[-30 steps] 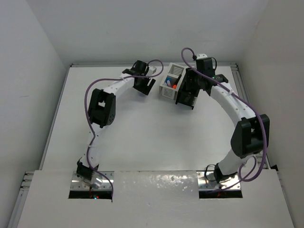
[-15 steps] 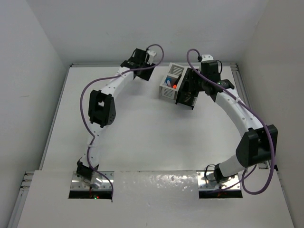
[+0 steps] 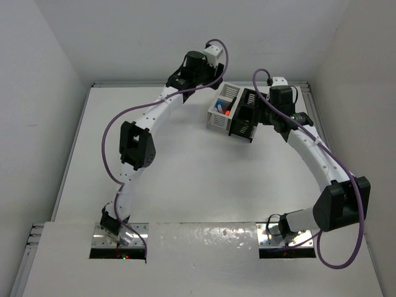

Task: Sort the stationery into containers
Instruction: Place the stationery in the storage box.

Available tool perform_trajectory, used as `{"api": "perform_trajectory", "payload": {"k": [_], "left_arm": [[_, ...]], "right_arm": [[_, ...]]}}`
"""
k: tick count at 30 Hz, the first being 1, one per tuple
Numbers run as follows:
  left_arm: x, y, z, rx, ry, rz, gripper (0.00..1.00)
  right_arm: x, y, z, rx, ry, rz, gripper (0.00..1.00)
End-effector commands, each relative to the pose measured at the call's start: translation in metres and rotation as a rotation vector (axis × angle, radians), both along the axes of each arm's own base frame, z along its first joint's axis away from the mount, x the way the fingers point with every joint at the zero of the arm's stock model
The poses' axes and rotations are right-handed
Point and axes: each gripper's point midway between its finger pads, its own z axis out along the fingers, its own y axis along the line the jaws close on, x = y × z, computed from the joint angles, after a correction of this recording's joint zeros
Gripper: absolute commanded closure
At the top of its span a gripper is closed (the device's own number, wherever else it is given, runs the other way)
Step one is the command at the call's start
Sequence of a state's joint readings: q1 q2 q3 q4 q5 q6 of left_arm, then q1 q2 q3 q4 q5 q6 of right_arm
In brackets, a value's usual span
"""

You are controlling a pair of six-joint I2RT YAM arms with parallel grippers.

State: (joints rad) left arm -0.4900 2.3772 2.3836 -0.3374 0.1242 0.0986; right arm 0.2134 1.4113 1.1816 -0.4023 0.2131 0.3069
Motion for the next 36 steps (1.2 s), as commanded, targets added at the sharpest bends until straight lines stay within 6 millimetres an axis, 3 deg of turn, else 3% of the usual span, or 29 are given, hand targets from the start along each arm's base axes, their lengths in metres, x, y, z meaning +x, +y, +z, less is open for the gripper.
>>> {"api": "perform_trajectory", "payload": {"k": [1, 7, 13, 22, 25, 29, 36], "left_arm": [[0.000, -0.028, 0.029, -0.082, -0.091, -0.054, 1.00], [-0.003, -0.054, 0.021, -0.069, -0.134, -0.094, 1.00], [0.002, -0.068, -0.006, -0.039, -0.145, -0.074, 1.00], [0.006, -0.069, -0.042, 0.021, -0.125, -0.040, 1.00], [0.006, -0.068, -0.051, 0.031, -0.117, -0.038, 0.92], [0.007, -0.071, -0.059, 0.047, -0.124, -0.035, 0.75], [0.008, -0.078, -0.058, 0.040, -0.153, -0.033, 0.52]], "right_arm": [[-0.005, -0.011, 0.017, 0.002, -0.053, -0.040, 0.33], [-0.011, -0.014, 0.016, -0.009, -0.038, -0.033, 0.33], [-0.019, -0.020, 0.017, -0.036, -0.025, -0.031, 0.33], [-0.028, -0.027, 0.013, -0.047, -0.009, -0.044, 0.33], [-0.027, -0.024, 0.011, -0.040, -0.002, -0.037, 0.32], [-0.026, -0.023, 0.013, -0.038, 0.000, -0.033, 0.32], [-0.029, -0.026, 0.014, -0.049, 0.003, -0.036, 0.32]]}}
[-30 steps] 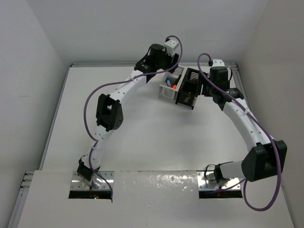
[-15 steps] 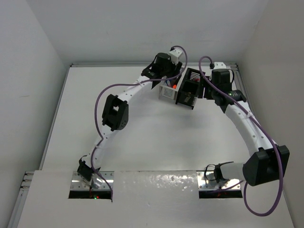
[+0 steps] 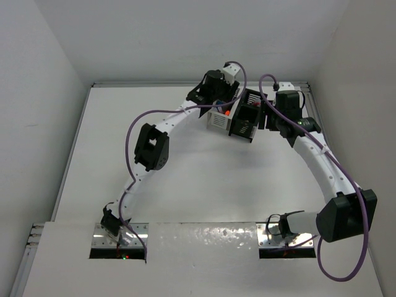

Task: Sort the stationery into containers
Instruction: Place the stationery in the storage box.

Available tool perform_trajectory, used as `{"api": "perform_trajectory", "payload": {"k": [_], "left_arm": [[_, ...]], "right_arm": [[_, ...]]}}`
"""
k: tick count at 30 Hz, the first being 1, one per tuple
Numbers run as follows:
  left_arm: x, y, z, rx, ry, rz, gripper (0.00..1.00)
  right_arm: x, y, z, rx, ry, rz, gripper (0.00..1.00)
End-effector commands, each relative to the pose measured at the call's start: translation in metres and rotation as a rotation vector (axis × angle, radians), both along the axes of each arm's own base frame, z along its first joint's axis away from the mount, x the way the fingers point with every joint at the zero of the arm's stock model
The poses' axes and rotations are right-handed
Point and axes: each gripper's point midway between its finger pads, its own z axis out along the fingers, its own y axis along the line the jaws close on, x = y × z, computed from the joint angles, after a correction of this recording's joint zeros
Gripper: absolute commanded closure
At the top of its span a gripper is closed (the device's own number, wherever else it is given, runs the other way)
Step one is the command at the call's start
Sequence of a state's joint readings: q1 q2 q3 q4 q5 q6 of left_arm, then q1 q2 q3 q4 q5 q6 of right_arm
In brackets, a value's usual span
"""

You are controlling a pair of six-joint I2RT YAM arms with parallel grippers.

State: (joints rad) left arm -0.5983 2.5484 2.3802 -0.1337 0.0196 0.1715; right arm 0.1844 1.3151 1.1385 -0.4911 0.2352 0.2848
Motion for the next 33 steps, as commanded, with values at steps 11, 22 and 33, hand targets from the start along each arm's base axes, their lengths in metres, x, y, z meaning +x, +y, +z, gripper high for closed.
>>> {"api": "perform_trajectory", "payload": {"k": [11, 22, 33], "left_arm": [[0.002, -0.008, 0.007, 0.008, -0.062, -0.010, 0.31], [0.006, -0.005, 0.033, -0.020, -0.103, 0.019, 0.09], [0.017, 0.063, 0.156, -0.112, -0.217, 0.140, 0.05]], "right_arm": [[-0.002, -0.005, 0.012, -0.015, -0.031, -0.004, 0.32], [-0.008, -0.007, 0.011, -0.019, -0.025, -0.009, 0.32], [-0.002, -0.013, 0.019, 0.040, -0.024, -0.069, 0.27]]}}
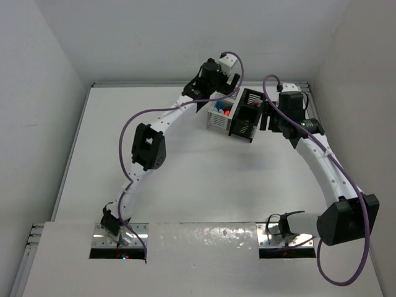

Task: Sort the stationery into containers
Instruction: Place the stationery in the storage box, then reset both arms

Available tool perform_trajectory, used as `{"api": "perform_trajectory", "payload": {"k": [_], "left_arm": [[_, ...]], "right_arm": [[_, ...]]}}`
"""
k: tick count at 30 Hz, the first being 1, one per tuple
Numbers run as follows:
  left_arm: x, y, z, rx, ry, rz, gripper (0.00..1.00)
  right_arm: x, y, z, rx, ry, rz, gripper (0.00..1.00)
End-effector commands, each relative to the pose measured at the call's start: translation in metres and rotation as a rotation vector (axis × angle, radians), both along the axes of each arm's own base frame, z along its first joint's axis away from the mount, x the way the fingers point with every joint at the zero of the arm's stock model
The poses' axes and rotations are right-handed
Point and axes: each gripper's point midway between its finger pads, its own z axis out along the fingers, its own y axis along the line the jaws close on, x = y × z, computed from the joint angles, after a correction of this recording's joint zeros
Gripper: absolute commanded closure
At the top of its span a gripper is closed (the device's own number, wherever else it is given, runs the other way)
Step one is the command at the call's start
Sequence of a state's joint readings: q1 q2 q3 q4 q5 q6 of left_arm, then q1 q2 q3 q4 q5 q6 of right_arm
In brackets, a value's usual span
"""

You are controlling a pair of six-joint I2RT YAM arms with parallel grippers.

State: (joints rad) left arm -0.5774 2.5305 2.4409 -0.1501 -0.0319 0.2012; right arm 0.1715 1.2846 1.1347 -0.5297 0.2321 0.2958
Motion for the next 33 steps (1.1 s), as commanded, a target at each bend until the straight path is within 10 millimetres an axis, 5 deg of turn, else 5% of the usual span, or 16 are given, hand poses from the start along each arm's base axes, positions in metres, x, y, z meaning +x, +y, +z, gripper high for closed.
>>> {"api": "perform_trajectory", "payload": {"k": [1, 2, 4, 5, 6, 9, 10, 11, 13, 14, 19, 25, 33], "left_arm": [[0.006, 0.063, 0.114, -0.095, -0.113, 0.103, 0.04], [0.002, 0.075, 0.128, -0.097, -0.116, 0.117, 0.03], [0.003, 0.110, 0.109, -0.055, -0.034, 0.172, 0.02], [-0.003, 0.125, 0.121, -0.054, -0.031, 0.190, 0.02], [-0.007, 0.140, 0.097, -0.019, 0.045, 0.211, 0.01], [-0.023, 0.193, 0.079, 0.010, 0.149, 0.268, 0.01], [-0.029, 0.217, 0.091, 0.001, 0.147, 0.290, 0.01], [-0.038, 0.227, 0.064, 0.024, 0.213, 0.299, 0.01], [-0.051, 0.257, 0.057, 0.029, 0.254, 0.347, 0.01], [-0.064, 0.261, 0.029, 0.036, 0.332, 0.336, 0.01], [-0.100, 0.307, -0.027, 0.069, 0.476, 0.414, 0.01], [-0.122, 0.339, -0.049, 0.101, 0.529, 0.459, 0.01], [-0.131, 0.346, -0.064, 0.082, 0.581, 0.476, 0.00]], "right_arm": [[0.008, -0.010, 0.014, 0.040, -0.026, -0.067, 0.27], [0.008, -0.019, 0.010, 0.060, -0.016, -0.109, 0.25], [0.005, -0.025, 0.003, 0.091, 0.000, -0.146, 0.23], [0.004, -0.033, 0.001, 0.124, 0.000, -0.186, 0.19], [0.001, -0.037, -0.006, 0.139, 0.015, -0.206, 0.16], [-0.007, -0.057, -0.019, 0.176, 0.043, -0.294, 0.05], [-0.009, -0.066, -0.023, 0.190, 0.050, -0.330, 0.05], [-0.012, -0.069, -0.025, 0.201, 0.054, -0.342, 0.04], [-0.018, -0.080, -0.037, 0.216, 0.064, -0.396, 0.02], [-0.024, -0.084, -0.045, 0.219, 0.075, -0.415, 0.01], [-0.033, -0.099, -0.064, 0.195, 0.068, -0.502, 0.01], [-0.043, -0.102, -0.080, 0.181, 0.116, -0.537, 0.01], [-0.047, -0.106, -0.089, 0.179, 0.132, -0.585, 0.02]]}}
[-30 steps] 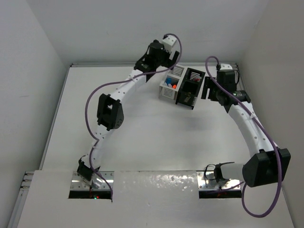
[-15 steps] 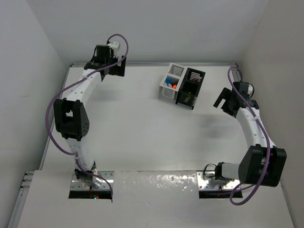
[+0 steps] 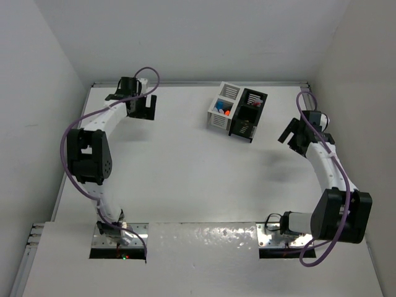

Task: Sort the stationery into containers
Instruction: Reset both arms

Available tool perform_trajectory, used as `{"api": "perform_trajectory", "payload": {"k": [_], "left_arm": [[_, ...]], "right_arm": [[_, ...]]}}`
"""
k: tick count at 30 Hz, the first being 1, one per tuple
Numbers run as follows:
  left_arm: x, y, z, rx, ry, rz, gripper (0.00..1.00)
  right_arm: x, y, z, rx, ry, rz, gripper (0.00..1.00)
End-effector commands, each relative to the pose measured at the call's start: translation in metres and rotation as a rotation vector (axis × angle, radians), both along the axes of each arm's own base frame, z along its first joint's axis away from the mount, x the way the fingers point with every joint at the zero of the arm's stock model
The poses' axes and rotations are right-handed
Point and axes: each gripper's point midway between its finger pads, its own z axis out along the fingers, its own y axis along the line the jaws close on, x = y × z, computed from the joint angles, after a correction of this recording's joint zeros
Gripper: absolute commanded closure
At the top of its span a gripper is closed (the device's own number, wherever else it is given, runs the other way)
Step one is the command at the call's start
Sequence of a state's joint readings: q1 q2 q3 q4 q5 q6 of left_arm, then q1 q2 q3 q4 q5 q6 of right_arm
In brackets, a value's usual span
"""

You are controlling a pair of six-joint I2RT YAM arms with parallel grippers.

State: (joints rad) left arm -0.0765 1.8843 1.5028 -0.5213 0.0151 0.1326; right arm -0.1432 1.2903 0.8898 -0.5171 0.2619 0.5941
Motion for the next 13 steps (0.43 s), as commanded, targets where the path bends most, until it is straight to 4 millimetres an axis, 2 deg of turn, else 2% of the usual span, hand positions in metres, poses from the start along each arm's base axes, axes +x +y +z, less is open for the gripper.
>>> {"api": "perform_trajectory", "payload": {"k": [1, 10, 13], "left_arm": [[0.0051, -0.0006, 0.0326, -0.032, -0.092, 0.002, 0.00], [0.0041, -0.0043, 0.0261, -0.054, -0.071, 0.004, 0.00], [0.0041, -0.0044, 0.0250, -0.056, -0.069, 0.007, 0.00]], "right_arm": [[0.0041, -0.0061, 0.0046, -0.011, -0.031, -0.044, 0.02], [0.0025, -0.0070, 0.0041, -0.013, -0.012, -0.045, 0.04], [0.0071, -0.0067, 0.0092, -0.020, -0.099, -0.046, 0.05]]}}
